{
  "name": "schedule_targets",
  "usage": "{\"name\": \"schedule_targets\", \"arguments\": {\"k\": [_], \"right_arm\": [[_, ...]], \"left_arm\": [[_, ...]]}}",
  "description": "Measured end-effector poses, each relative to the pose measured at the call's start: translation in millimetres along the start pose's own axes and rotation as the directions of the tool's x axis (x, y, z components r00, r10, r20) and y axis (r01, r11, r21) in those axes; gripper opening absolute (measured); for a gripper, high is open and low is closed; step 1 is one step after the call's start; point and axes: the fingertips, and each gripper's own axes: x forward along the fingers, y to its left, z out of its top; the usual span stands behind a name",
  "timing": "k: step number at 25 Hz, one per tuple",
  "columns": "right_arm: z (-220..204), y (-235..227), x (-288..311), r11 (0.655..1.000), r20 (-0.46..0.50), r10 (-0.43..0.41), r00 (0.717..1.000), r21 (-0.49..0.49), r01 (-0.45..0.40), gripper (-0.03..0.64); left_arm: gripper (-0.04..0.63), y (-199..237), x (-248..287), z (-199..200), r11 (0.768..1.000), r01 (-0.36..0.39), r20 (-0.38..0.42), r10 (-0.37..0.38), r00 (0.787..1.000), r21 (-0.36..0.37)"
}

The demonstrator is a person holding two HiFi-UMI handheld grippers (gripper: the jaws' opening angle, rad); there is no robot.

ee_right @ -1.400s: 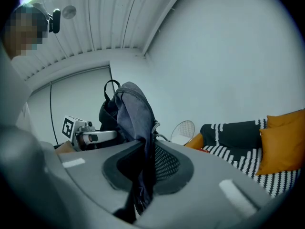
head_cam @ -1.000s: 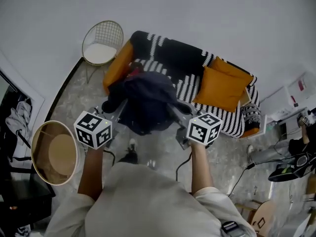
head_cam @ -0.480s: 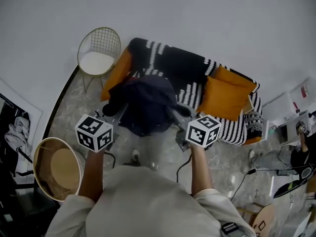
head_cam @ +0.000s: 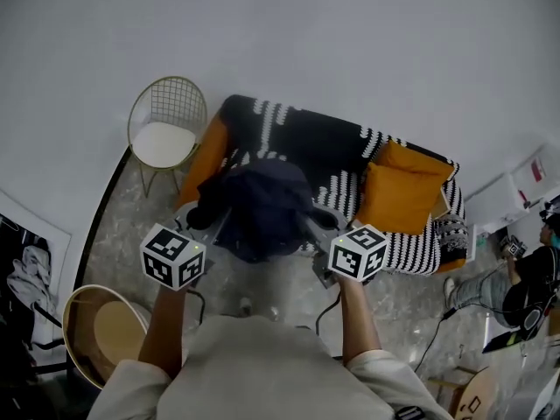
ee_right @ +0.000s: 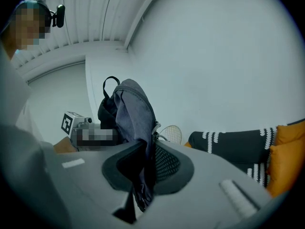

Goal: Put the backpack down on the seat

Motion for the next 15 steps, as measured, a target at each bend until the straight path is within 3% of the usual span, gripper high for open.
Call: {"name": "schedule_targets", "arguments": {"k": [15], "right_arm": [[43.3, -65.6, 78.3, 1.000, 0.022, -0.008, 1.000, 0.003, 0.008, 0.038]], "left_arm": [[0.026, 86.6, 68.1, 25.4, 1.000, -0.002, 0.011, 0.002, 1.000, -0.004]]}}
